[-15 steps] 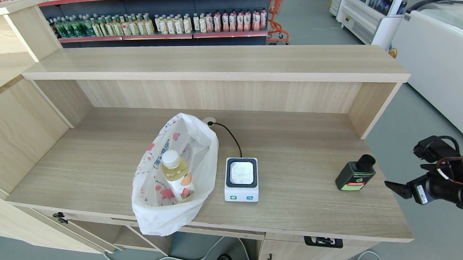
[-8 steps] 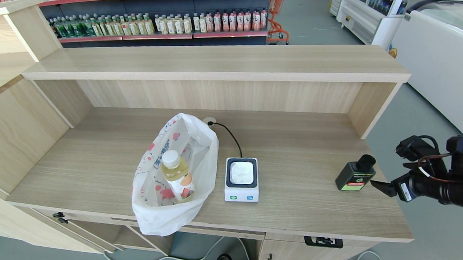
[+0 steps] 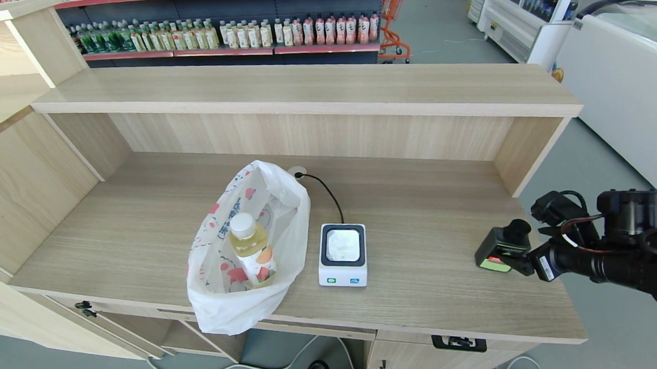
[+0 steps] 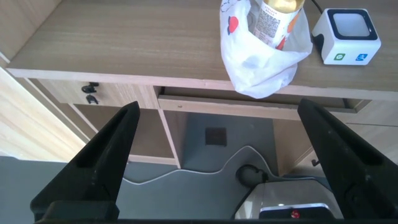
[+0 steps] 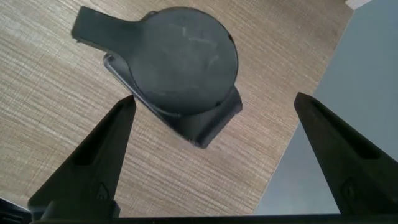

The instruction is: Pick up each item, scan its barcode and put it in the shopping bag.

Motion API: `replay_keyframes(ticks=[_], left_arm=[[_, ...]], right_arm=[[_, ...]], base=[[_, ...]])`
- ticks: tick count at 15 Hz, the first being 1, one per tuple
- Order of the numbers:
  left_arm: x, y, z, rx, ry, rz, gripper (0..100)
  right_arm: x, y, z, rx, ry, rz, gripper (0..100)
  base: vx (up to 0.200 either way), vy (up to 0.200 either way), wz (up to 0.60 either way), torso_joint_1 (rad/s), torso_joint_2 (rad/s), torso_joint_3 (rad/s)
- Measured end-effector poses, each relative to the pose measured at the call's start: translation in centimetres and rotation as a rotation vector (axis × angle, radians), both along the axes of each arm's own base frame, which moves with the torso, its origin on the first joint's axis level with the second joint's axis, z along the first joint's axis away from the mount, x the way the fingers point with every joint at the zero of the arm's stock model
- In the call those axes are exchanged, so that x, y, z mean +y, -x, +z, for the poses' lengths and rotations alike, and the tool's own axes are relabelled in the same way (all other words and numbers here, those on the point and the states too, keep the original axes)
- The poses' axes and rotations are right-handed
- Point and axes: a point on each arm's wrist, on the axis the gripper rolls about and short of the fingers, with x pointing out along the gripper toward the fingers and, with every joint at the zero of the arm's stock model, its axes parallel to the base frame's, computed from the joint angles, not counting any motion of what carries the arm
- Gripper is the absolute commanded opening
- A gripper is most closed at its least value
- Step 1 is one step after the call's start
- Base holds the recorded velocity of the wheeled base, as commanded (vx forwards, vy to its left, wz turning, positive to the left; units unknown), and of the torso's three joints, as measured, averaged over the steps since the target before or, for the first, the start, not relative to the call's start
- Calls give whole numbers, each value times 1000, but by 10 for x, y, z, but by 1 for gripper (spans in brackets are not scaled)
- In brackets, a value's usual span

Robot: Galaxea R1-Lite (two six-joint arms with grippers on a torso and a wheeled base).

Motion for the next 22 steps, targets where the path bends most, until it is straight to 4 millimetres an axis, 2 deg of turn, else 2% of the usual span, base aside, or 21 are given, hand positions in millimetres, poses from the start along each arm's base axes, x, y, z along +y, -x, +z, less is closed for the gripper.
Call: replay_keyframes(ticks=[12,13,19,22], left_arm=[[0,0,0,0,0,0,100],[0,0,0,0,0,0,100],[0,0,0,0,0,0,100],[0,0,0,0,0,0,100]], right_arm=[[31,-29,-10,-34,1,105,100],[33,-32,-13,-40,1,112,0],[44,-40,-19,-51,3,146,0],[46,-42,-4,-143,77,183,0]], base=[[0,0,0,0,0,0],[0,0,0,0,0,0],[0,0,0,0,0,0],[0,0,0,0,0,0]])
